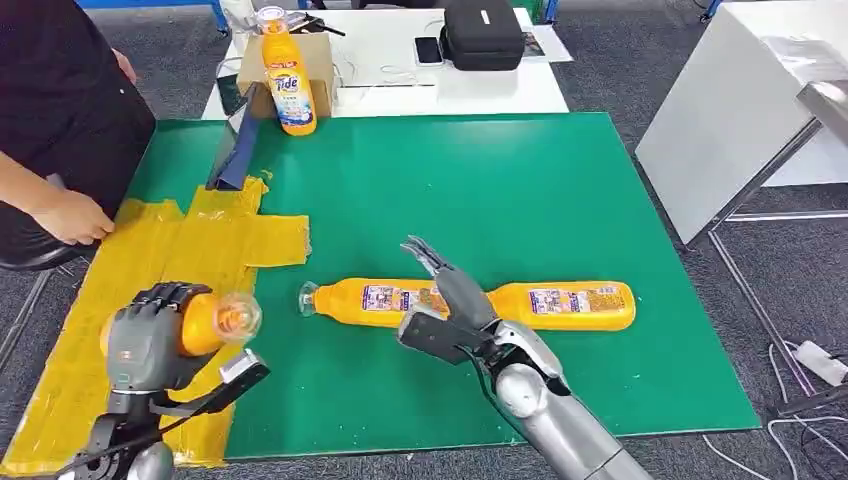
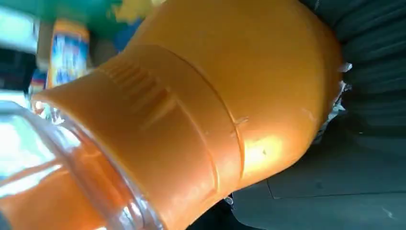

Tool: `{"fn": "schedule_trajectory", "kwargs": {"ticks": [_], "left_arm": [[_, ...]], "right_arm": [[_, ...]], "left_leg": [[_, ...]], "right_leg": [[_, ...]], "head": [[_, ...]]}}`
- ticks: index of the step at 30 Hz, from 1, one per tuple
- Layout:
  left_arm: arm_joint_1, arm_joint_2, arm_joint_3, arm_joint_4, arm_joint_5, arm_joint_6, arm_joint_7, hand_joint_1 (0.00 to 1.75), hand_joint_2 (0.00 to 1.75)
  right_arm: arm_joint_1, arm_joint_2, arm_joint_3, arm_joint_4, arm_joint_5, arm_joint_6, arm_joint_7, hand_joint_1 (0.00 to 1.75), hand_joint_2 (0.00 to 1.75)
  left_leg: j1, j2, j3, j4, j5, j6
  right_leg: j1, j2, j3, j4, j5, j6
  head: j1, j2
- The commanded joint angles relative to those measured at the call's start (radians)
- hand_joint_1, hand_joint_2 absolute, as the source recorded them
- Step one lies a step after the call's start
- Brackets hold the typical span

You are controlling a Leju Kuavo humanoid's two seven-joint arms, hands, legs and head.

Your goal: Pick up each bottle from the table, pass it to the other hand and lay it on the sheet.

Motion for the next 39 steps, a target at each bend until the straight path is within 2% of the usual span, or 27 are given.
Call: {"fn": "schedule_trajectory", "kwargs": {"ticks": [1,12,14,15,16,18,20,21,22,23,24,26,30,34,37,38,39], "left_arm": [[-0.144,0.059,-0.121,0.367,-0.056,-0.050,0.087,1.75,1.75],[-0.307,0.164,-0.191,0.683,-0.064,-0.173,0.092,1.75,1.75],[-0.347,0.225,-0.236,0.750,-0.026,-0.249,0.022,1.75,1.75],[-0.358,0.243,-0.248,0.772,-0.003,-0.248,0.002,0.00,1.75],[-0.369,0.283,-0.288,0.784,0.045,-0.293,-0.083,0.00,0.00],[-0.377,0.331,-0.313,0.789,0.120,-0.330,-0.155,0.00,0.00],[-0.375,0.344,-0.318,0.780,0.144,-0.339,-0.173,0.00,0.00],[-0.372,0.367,-0.347,0.756,0.240,-0.407,-0.259,0.00,0.00],[-0.371,0.393,-0.371,0.727,0.273,-0.426,-0.254,0.00,0.00],[-0.369,0.413,-0.390,0.708,0.389,-0.506,-0.339,0.00,0.00],[-0.363,0.466,-0.408,0.648,0.466,-0.550,-0.367,0.00,0.00],[-0.357,0.480,-0.398,0.601,0.569,-0.603,-0.409,0.00,0.00],[-0.344,0.453,-0.368,0.524,0.746,-0.683,-0.484,0.00,0.00],[-0.343,0.445,-0.366,0.521,0.758,-0.687,-0.483,0.00,0.00],[-0.330,0.373,-0.310,0.505,0.887,-0.730,-0.570,0.00,0.00],[-0.319,0.335,-0.299,0.463,0.995,-0.764,-0.570,0.00,0.00],[-0.322,0.317,-0.299,0.472,0.983,-0.761,-0.570,0.00,0.00]], "right_arm": [[-0.073,-0.020,-0.002,0.070,0.009,0.045,0.029,0.00,1.75],[-0.250,0.064,0.056,0.323,0.003,0.087,0.060,0.00,1.75],[-0.331,0.098,0.086,0.426,0.005,0.113,0.077,0.00,1.75],[-0.359,0.116,0.093,0.469,0.001,0.114,0.076,0.00,1.75],[-0.391,0.131,0.107,0.516,-0.007,0.141,0.076,0.00,1.75],[-0.433,0.155,0.131,0.582,-0.011,0.162,0.074,0.00,1.75],[-0.446,0.163,0.138,0.604,-0.012,0.167,0.075,0.00,1.75],[-0.472,0.178,0.165,0.652,-0.009,0.189,0.073,0.00,1.75],[-0.484,0.187,0.177,0.679,-0.016,0.183,0.065,0.00,1.75],[-0.504,0.195,0.204,0.707,-0.012,0.208,0.065,0.00,1.75],[-0.525,0.211,0.229,0.740,-0.010,0.217,0.070,0.00,1.75],[-0.543,0.226,0.255,0.771,-0.009,0.240,0.078,0.00,1.75],[-0.573,0.254,0.317,0.833,0.000,0.302,0.097,0.00,1.75],[-0.574,0.254,0.323,0.838,0.001,0.306,0.097,0.00,1.75],[-0.588,0.259,0.385,0.874,0.026,0.369,0.117,0.00,1.75],[-0.584,0.261,0.433,0.890,0.055,0.385,0.120,0.00,1.75],[-0.577,0.262,0.438,0.896,0.055,0.375,0.117,0.00,1.75]], "left_leg": [[-0.001,0.000,0.004,-0.002,0.000,-0.001],[0.000,0.003,0.005,-0.002,0.002,-0.003],[0.000,0.002,0.005,-0.002,0.002,-0.003],[0.000,0.003,0.004,-0.001,0.003,-0.004],[0.000,0.004,0.004,-0.001,0.003,-0.004],[0.000,0.004,0.004,-0.001,0.004,-0.005],[0.000,0.007,0.006,-0.001,0.005,-0.006],[0.000,0.005,0.006,-0.001,0.005,-0.006],[0.001,0.005,0.007,-0.002,0.006,-0.006],[0.000,0.004,0.006,-0.001,0.006,-0.007],[0.001,0.006,0.006,-0.001,0.006,-0.008],[0.001,0.005,0.006,0.000,0.006,-0.008],[0.000,0.002,0.006,0.000,0.009,-0.010],[0.002,0.000,0.004,0.000,0.010,-0.011],[0.001,0.000,0.004,-0.001,0.010,-0.011],[0.001,-0.001,0.004,-0.001,0.010,-0.011],[0.001,-0.002,0.004,-0.001,0.011,-0.010]], "right_leg": [[-0.001,0.002,0.003,-0.001,0.000,-0.002],[0.000,0.005,0.001,0.004,0.001,-0.003],[0.000,0.004,0.001,0.005,0.000,-0.002],[0.000,0.006,0.000,0.006,0.001,-0.003],[0.000,0.006,-0.001,0.006,0.001,-0.003],[0.000,0.006,-0.001,0.007,0.002,-0.005],[0.000,0.009,-0.001,0.009,0.003,-0.006],[0.000,0.007,0.000,0.009,0.002,-0.006],[0.000,0.008,0.000,0.009,0.003,-0.007],[0.000,0.006,0.000,0.010,0.002,-0.006],[0.000,0.009,-0.002,0.011,0.003,-0.007],[0.000,0.008,-0.002,0.013,0.002,-0.007],[0.000,0.004,-0.002,0.014,0.001,-0.007],[0.001,0.001,-0.003,0.014,0.002,-0.008],[0.000,0.002,-0.003,0.014,0.003,-0.010],[0.000,0.001,-0.003,0.014,0.003,-0.009],[0.000,0.001,-0.002,0.013,0.003,-0.010]], "head": [[0.000,0.000],[0.000,0.000],[-0.001,0.000],[0.000,0.000],[0.000,0.000],[0.000,0.000],[0.000,0.000],[0.000,0.000],[0.000,0.000],[-0.001,0.000],[0.000,0.000],[0.000,0.000],[-0.001,0.000],[0.000,0.000],[0.000,0.000],[0.000,0.000],[0.000,0.000]]}}
